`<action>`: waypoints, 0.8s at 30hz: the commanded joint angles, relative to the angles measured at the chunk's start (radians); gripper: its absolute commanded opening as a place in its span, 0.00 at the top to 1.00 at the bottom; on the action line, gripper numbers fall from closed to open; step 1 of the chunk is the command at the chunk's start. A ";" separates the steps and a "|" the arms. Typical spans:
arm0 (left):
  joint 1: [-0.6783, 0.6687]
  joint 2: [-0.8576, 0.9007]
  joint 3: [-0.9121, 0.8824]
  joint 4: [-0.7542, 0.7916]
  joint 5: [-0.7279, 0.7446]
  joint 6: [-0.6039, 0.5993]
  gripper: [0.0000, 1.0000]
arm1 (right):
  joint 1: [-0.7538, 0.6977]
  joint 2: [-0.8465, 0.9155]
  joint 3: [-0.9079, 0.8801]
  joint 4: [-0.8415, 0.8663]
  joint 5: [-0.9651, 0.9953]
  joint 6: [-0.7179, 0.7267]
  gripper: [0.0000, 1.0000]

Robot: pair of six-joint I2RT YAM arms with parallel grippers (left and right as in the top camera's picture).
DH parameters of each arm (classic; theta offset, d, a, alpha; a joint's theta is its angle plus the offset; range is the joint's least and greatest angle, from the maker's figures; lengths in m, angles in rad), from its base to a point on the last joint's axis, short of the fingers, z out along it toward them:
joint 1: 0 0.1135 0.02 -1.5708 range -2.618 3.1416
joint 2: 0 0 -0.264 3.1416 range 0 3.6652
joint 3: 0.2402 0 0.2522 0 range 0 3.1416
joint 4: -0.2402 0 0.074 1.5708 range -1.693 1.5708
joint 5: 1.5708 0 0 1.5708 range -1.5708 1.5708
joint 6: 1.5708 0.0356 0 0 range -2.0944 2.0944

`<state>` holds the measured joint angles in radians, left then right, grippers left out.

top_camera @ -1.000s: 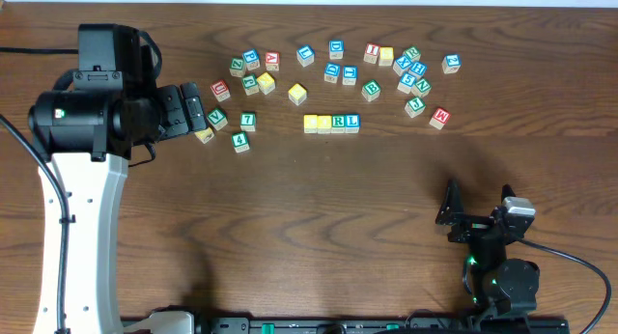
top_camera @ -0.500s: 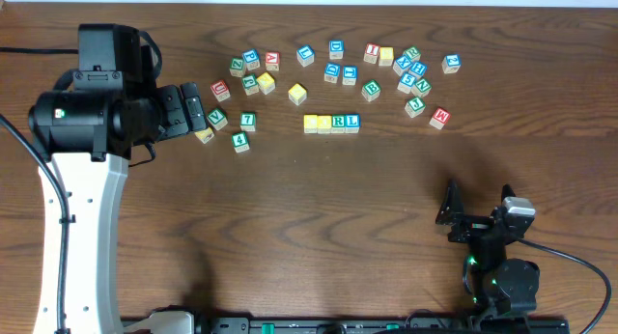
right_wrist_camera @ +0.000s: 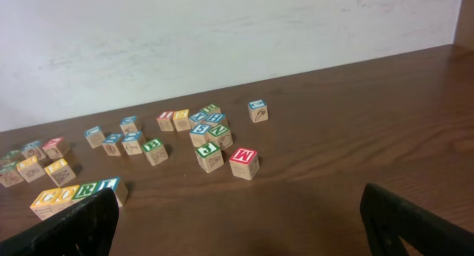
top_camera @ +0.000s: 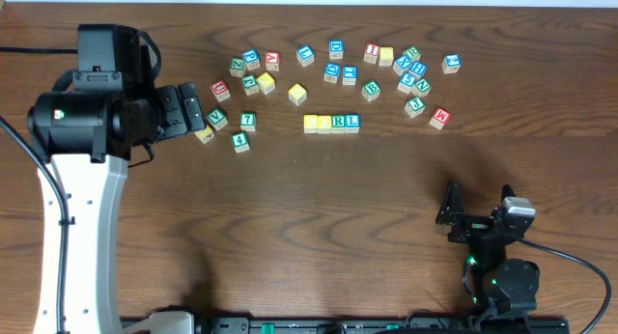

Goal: Spell out CORL

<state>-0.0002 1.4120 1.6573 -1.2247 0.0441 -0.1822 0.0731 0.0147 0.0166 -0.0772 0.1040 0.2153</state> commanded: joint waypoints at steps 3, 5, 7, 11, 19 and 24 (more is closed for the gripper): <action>0.004 -0.101 -0.021 -0.005 -0.038 0.013 0.03 | -0.008 -0.009 -0.006 0.003 -0.006 -0.014 0.01; 0.004 -0.138 -0.048 -0.004 -0.037 0.013 0.03 | -0.008 -0.009 -0.006 0.003 -0.006 -0.014 0.01; 0.004 -0.184 -0.092 0.042 -0.037 0.013 0.03 | -0.008 -0.009 -0.006 0.003 -0.006 -0.014 0.01; 0.004 -0.300 -0.240 0.232 -0.036 0.013 0.03 | -0.008 -0.009 -0.006 0.003 -0.006 -0.014 0.01; 0.004 -0.511 -0.557 0.603 0.001 0.013 0.03 | -0.008 -0.009 -0.006 0.003 -0.006 -0.014 0.01; 0.004 -0.655 -0.798 0.868 0.035 0.014 0.03 | -0.008 -0.009 -0.006 0.003 -0.006 -0.014 0.01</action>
<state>-0.0002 0.8257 0.9653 -0.4206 0.0494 -0.1818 0.0731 0.0128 0.0154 -0.0765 0.1013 0.2153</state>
